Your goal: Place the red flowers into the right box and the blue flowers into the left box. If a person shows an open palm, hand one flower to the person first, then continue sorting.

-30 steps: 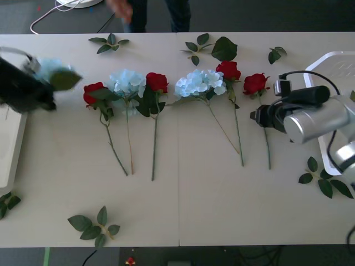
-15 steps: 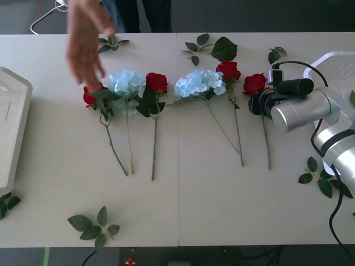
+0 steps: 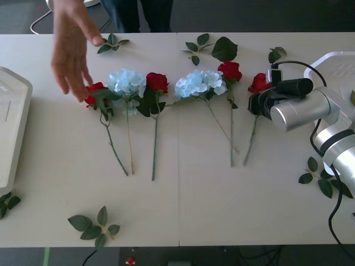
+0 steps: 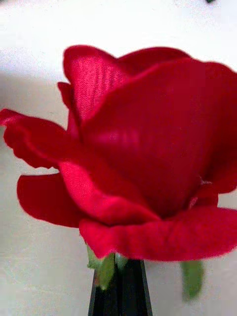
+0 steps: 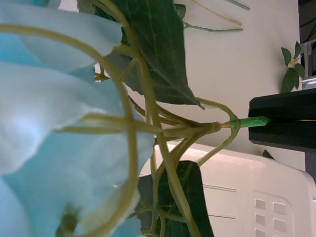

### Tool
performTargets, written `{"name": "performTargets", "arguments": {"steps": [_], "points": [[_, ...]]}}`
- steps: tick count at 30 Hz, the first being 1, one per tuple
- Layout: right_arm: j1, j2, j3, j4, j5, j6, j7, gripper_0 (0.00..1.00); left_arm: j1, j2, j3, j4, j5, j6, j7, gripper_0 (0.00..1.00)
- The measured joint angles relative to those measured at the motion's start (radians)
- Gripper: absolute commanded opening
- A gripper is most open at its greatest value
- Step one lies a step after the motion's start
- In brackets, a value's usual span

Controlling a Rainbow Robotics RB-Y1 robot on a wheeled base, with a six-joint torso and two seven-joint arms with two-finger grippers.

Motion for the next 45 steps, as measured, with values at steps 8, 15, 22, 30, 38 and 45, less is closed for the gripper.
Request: {"name": "performTargets", "arguments": {"steps": [8,15,22,30,38,45], "points": [[0.033,-0.075,-0.001,-0.218,-0.052,-0.038,0.000,0.00,0.000,0.000,0.000,0.000,0.000,0.000,0.000,0.00],[0.123,-0.170,-0.059,-0.503,-0.073,-0.162,0.000,0.00,0.000,0.000,0.000,0.000,-0.001,0.000,0.000,0.00],[0.182,-0.208,-0.086,-0.694,-0.082,-0.375,0.000,0.00,0.000,0.000,0.000,0.000,-0.001,0.001,0.000,0.00],[0.163,-0.203,-0.085,-0.808,-0.073,-0.473,0.000,0.00,0.000,0.000,0.000,0.000,-0.001,0.001,0.000,0.00],[0.028,-0.152,-0.022,-0.811,0.020,-0.504,0.000,0.00,0.000,0.000,0.000,0.000,-0.001,0.001,0.000,0.00],[-0.039,-0.086,0.021,-0.811,0.150,-0.509,0.000,0.00,0.000,0.000,-0.001,0.000,-0.001,0.001,0.000,0.00]]}}
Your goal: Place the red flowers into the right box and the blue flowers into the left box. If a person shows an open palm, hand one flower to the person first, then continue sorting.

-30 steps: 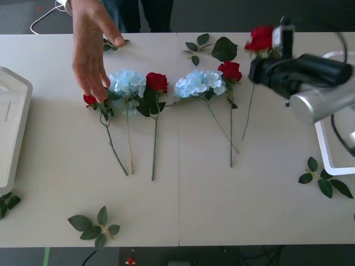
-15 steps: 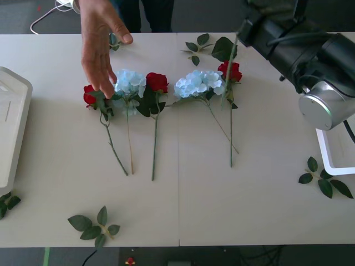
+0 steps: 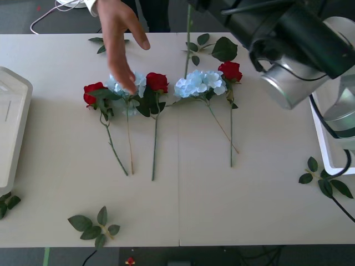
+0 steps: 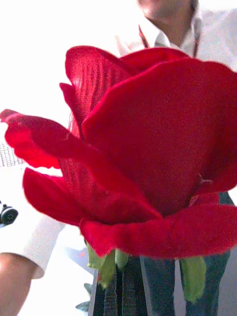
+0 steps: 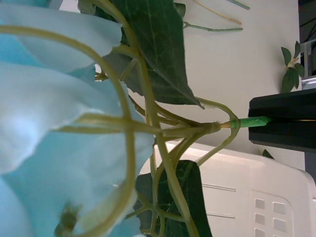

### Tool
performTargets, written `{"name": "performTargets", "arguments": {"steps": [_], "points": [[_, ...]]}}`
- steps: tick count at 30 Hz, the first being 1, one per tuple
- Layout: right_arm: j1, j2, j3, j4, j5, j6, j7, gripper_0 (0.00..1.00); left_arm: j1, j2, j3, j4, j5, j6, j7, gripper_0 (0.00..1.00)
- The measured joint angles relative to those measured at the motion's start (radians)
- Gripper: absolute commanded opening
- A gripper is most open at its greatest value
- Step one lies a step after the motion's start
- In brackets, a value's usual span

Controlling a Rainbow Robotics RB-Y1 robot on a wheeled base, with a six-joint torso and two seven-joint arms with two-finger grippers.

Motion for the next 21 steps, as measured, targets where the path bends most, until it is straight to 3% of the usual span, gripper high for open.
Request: {"name": "performTargets", "arguments": {"steps": [18,20,21], "points": [[-0.041,0.082,0.052,0.081,0.167,-0.001,0.000,0.01,0.000,0.000,0.000,0.000,0.000,0.000,0.000,0.00],[-0.041,0.086,0.052,0.082,0.167,-0.001,0.000,0.31,0.000,0.000,0.000,0.000,0.000,0.000,0.000,0.00],[-0.041,0.086,0.053,0.082,0.167,-0.001,0.000,0.62,0.000,0.000,0.000,0.000,0.000,0.000,0.000,0.00]]}}
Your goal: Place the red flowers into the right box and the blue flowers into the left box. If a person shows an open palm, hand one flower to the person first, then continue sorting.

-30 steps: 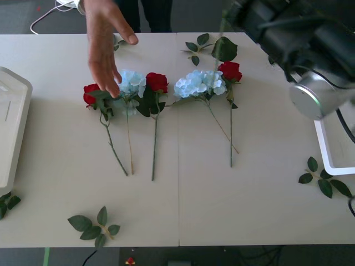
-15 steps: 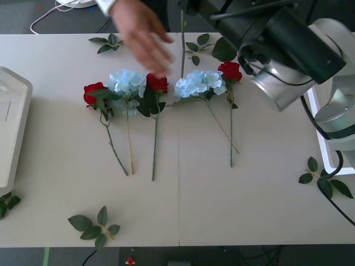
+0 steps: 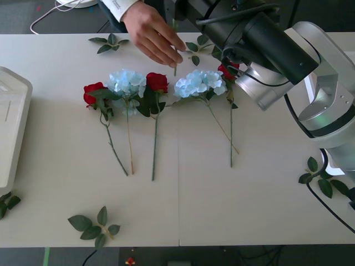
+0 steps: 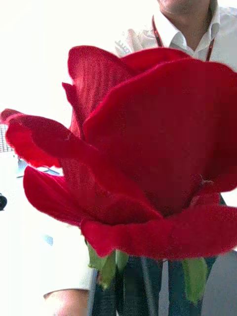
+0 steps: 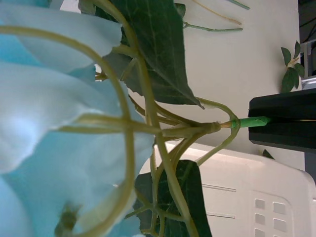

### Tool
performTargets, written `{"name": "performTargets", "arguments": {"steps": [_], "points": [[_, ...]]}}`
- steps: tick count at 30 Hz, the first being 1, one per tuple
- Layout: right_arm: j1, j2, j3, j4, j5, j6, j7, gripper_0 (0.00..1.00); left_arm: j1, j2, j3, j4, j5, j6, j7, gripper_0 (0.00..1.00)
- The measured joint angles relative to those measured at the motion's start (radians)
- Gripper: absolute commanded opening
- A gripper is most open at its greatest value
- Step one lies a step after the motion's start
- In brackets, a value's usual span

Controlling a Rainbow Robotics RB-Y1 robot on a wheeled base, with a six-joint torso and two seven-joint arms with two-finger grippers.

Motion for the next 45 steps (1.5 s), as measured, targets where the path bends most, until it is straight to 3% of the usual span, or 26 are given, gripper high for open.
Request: {"name": "performTargets", "arguments": {"steps": [1,14,18,21,28,31,34,38,45], "points": [[0.000,0.000,0.000,0.000,0.000,0.000,0.000,0.99,0.000,0.000,0.000,0.000,0.000,0.000,0.000,0.00],[0.000,0.000,0.004,0.001,-0.008,0.009,0.000,1.00,0.000,0.000,0.000,0.000,0.000,0.000,0.000,0.00],[0.001,-0.008,0.004,0.001,-0.094,0.030,0.000,1.00,0.000,0.000,0.000,0.000,0.000,0.000,0.000,0.00],[0.012,-0.038,0.004,-0.027,-0.190,0.152,-0.002,1.00,0.000,0.000,0.000,0.000,0.000,0.000,0.000,0.00],[0.126,-0.150,-0.051,-0.221,-0.361,0.659,-0.195,1.00,0.005,-0.002,-0.004,0.003,-0.001,0.001,0.000,0.00],[0.162,-0.174,-0.083,-0.233,-0.403,0.785,-0.223,1.00,0.023,-0.003,-0.021,0.011,0.000,-0.012,0.000,0.00],[0.171,-0.188,-0.092,-0.219,-0.433,0.995,-0.319,1.00,0.050,-0.003,-0.021,0.029,0.015,-0.099,0.000,0.00],[0.171,-0.189,-0.086,-0.147,-0.438,1.064,-0.503,1.00,0.077,-0.003,-0.021,0.046,0.000,-0.162,0.000,0.00],[0.133,-0.187,0.025,0.096,-0.398,1.026,-0.502,1.00,0.095,-0.003,-0.021,0.051,-0.206,-0.299,-0.002,0.00]]}}
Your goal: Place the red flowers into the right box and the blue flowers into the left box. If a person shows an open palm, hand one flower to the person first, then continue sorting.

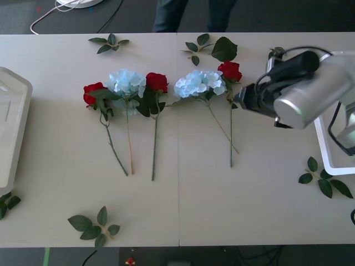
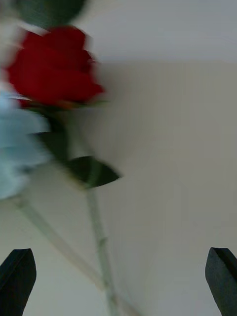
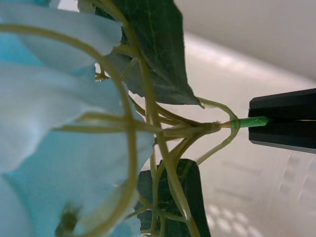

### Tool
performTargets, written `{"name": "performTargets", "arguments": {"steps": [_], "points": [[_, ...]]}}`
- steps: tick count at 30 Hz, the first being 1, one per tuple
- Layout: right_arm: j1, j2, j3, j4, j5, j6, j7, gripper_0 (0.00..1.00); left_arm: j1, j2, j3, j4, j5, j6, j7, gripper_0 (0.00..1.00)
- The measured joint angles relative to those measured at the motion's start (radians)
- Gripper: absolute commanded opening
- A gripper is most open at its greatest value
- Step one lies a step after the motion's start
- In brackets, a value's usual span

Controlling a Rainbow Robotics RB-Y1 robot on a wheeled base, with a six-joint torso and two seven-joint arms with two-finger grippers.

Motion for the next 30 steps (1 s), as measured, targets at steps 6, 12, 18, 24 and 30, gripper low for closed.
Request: {"name": "performTargets", "arguments": {"steps": [6,12,18,24,30], "points": [[-0.058,0.068,0.047,0.250,0.057,-0.124,0.000,1.00,0.072,-0.001,0.000,-0.001,-0.010,-0.063,-0.006,0.00],[-0.137,0.185,0.061,0.488,0.116,-0.240,0.001,1.00,0.190,-0.010,0.000,-0.028,-0.015,-0.192,-0.036,0.00],[-0.226,0.251,0.124,0.658,0.118,-0.347,0.016,1.00,0.265,-0.042,0.000,-0.036,-0.021,-0.274,-0.036,0.00],[-0.272,0.273,0.176,0.728,0.118,-0.398,0.018,0.51,0.271,-0.100,0.000,-0.037,-0.037,-0.344,-0.036,0.00],[-0.275,0.280,0.176,0.732,0.120,-0.398,0.018,0.00,0.271,-0.146,-0.019,-0.037,-0.052,-0.479,-0.036,0.00]]}}
